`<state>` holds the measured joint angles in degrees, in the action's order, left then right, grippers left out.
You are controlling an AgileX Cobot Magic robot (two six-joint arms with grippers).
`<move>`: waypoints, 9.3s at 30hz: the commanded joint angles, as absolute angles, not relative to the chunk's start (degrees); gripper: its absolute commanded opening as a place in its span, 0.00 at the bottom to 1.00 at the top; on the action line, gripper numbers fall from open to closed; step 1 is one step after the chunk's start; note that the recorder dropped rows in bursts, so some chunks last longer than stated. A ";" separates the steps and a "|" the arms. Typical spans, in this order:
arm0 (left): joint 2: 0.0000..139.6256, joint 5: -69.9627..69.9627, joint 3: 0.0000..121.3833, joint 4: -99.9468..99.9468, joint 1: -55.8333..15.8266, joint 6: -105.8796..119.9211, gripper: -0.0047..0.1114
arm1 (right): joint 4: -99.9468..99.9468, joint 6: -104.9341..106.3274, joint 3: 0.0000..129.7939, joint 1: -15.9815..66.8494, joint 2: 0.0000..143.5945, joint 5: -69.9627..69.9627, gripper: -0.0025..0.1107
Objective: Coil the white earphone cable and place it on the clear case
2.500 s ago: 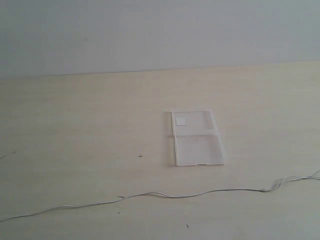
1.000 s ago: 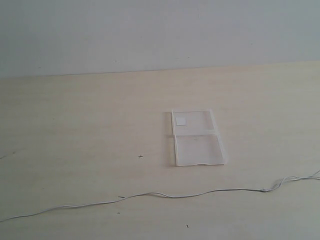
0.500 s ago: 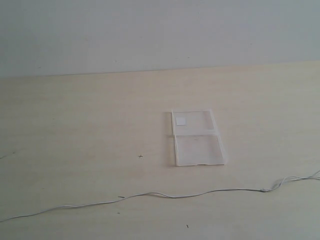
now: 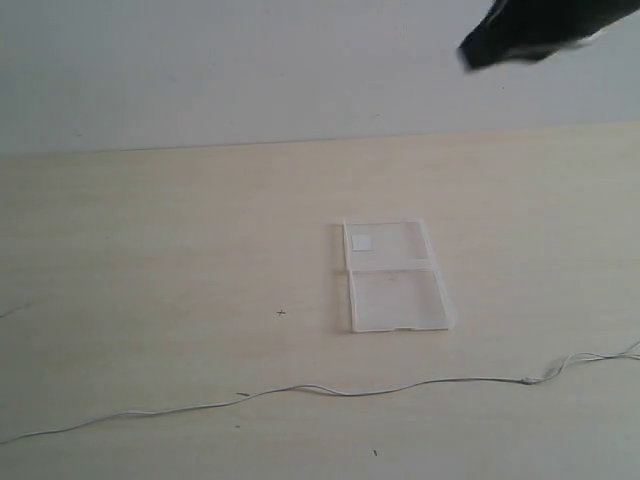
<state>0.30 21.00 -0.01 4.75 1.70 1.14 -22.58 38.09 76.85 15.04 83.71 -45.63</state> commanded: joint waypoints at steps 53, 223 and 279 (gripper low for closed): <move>0.00 20.29 0.00 5.26 1.80 1.17 0.04 | 1.39 37.24 77.04 48.02 122.83 -48.07 0.02; 70.05 -52.89 29.48 -63.62 -14.94 -49.73 0.59 | -10.62 10.44 121.06 48.02 82.06 -49.10 0.02; 81.35 -56.63 38.41 -61.79 -20.96 -51.39 0.05 | -9.89 10.44 121.06 48.02 81.74 -47.28 0.02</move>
